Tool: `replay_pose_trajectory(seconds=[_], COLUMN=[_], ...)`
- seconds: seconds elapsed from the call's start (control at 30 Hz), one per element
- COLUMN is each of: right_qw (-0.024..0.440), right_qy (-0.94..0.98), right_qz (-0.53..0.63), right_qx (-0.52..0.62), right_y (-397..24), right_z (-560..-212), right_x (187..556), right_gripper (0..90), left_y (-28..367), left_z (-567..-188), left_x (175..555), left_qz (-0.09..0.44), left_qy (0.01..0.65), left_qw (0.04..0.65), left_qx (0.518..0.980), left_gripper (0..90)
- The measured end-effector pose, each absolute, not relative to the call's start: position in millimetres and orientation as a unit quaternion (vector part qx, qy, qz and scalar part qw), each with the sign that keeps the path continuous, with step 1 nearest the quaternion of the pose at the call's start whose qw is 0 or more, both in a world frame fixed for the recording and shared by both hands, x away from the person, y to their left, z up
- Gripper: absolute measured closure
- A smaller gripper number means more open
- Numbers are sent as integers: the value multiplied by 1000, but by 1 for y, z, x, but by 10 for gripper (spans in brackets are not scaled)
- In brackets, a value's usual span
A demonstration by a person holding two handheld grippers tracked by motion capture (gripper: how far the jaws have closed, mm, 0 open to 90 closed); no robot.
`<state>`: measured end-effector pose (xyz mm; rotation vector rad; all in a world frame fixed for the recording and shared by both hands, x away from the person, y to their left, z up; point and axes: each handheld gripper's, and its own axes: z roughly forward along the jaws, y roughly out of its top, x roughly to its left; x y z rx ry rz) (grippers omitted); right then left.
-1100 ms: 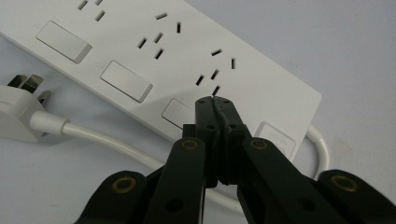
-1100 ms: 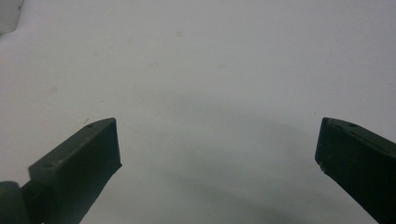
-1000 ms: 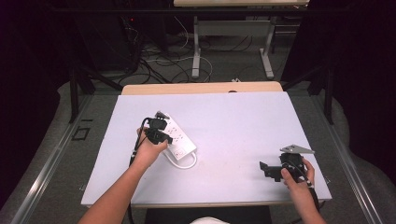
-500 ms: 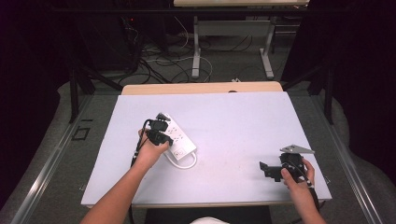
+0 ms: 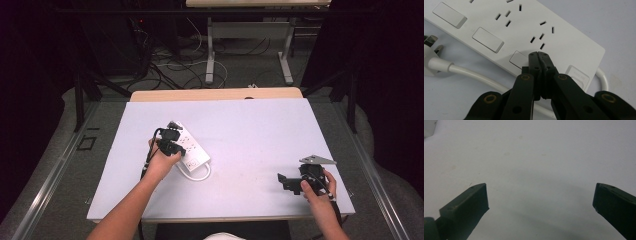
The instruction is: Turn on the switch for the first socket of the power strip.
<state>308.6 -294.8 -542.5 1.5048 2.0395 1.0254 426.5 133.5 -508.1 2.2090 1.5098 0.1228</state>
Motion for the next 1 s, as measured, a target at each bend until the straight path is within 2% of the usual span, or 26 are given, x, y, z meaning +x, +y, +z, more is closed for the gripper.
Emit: replay_pose_trajectory(seconds=[0.37, 1.0], right_qw=[202, 200], right_qy=[731, 731], right_qz=[367, 369], right_qx=[539, 538], right_y=[-295, -294], right_z=[-543, -543], right_x=[309, 309], right_gripper=[0, 0], left_y=[135, 134], left_z=[-509, -509], left_x=[427, 425], left_qz=[46, 53], left_qy=[545, 545], left_qw=[231, 233], left_qx=[805, 804], left_gripper=[873, 880])
